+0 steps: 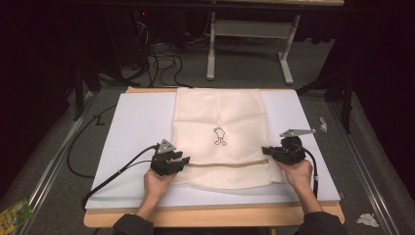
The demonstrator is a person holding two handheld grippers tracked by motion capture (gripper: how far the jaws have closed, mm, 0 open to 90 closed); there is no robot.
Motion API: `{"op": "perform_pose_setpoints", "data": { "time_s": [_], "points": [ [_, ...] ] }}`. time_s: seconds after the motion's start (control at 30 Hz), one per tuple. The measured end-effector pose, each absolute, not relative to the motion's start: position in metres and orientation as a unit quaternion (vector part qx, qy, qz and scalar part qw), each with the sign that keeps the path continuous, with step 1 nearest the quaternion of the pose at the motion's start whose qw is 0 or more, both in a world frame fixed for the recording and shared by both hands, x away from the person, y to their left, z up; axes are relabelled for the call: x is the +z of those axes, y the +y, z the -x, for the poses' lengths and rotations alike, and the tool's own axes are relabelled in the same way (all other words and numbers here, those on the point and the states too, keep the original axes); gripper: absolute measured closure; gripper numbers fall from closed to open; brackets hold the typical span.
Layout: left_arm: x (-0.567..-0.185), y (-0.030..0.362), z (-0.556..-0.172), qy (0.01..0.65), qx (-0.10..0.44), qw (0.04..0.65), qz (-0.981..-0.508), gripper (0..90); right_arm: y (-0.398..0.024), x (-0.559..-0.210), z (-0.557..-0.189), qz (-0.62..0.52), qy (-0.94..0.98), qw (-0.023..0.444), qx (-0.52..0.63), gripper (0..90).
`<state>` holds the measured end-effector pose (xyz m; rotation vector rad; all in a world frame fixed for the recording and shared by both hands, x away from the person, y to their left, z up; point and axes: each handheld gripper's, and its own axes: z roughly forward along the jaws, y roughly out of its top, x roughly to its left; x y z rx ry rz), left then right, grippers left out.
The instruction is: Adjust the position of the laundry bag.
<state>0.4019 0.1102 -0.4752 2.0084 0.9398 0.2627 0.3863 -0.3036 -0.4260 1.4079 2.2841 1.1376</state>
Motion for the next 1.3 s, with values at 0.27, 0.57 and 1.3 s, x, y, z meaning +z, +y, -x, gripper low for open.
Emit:
{"op": "perform_pose_setpoints", "data": {
  "time_s": [0.27,0.57,1.3],
  "points": [
    [-0.47,0.099,-0.399,0.368,0.105,0.445,-0.81,55.5,-0.297,-0.422,-0.389,-0.473,0.785,0.123,0.381,88.3],
    [-0.46,0.083,-0.396,0.344,0.102,0.447,-0.819,53.4,-0.292,-0.407,-0.388,-0.458,0.786,0.124,0.396,88.3],
    [-0.45,0.017,-0.397,0.292,0.06,0.462,-0.835,50.4,-0.284,-0.399,-0.392,-0.449,0.785,0.107,0.413,88.3]
  ]
}}
